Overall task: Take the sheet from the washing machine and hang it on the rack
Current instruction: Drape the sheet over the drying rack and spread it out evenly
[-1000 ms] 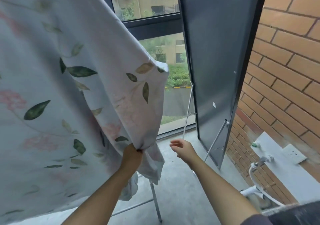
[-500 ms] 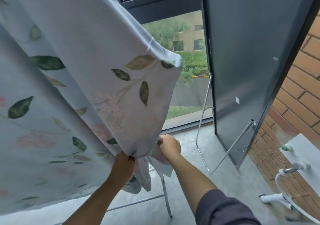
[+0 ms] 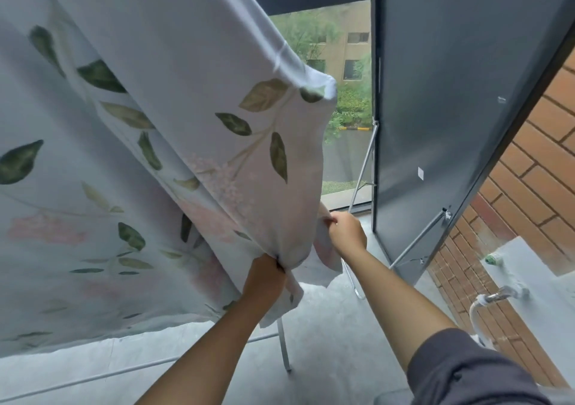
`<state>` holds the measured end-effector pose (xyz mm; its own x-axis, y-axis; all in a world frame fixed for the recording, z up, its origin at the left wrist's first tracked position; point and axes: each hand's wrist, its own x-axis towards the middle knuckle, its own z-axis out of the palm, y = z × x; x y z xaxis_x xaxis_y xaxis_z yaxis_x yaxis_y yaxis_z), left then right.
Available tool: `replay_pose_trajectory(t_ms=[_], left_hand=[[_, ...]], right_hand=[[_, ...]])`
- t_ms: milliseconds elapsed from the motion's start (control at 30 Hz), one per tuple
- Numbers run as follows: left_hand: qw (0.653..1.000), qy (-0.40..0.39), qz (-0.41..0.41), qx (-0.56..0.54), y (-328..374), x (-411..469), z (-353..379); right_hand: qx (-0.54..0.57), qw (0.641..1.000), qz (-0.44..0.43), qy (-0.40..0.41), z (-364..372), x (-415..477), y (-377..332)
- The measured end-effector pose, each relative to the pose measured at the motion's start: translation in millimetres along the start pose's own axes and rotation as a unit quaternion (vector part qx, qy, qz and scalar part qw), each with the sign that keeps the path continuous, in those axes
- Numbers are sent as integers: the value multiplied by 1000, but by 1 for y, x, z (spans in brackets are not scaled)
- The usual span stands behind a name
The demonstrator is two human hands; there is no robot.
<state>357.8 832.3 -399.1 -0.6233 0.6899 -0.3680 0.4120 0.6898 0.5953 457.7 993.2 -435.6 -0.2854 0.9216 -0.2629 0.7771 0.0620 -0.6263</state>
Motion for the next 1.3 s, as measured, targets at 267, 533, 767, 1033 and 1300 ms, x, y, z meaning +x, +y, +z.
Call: replay_pose_trajectory(t_ms=[267,533,767,1033,1300], left_hand=[[996,-15,-83,30,8,-4,24],[990,-49,-40,-128,12,-24,25],[993,-23,-37,-111,14,-28,31],[996,-33,-19,-85,8,-24,48],[993,-71,-7,-99,-19,-23,60]], right_hand=[[222,974,6,-48,-6,-13,6],[351,916,-45,-190,-24,-70,-16],[471,828,-118,-279,-42,-73,-29],[382,902,-145,-143,-55,-66,-24],[370,917,-133,-66,-61,-73,-28]])
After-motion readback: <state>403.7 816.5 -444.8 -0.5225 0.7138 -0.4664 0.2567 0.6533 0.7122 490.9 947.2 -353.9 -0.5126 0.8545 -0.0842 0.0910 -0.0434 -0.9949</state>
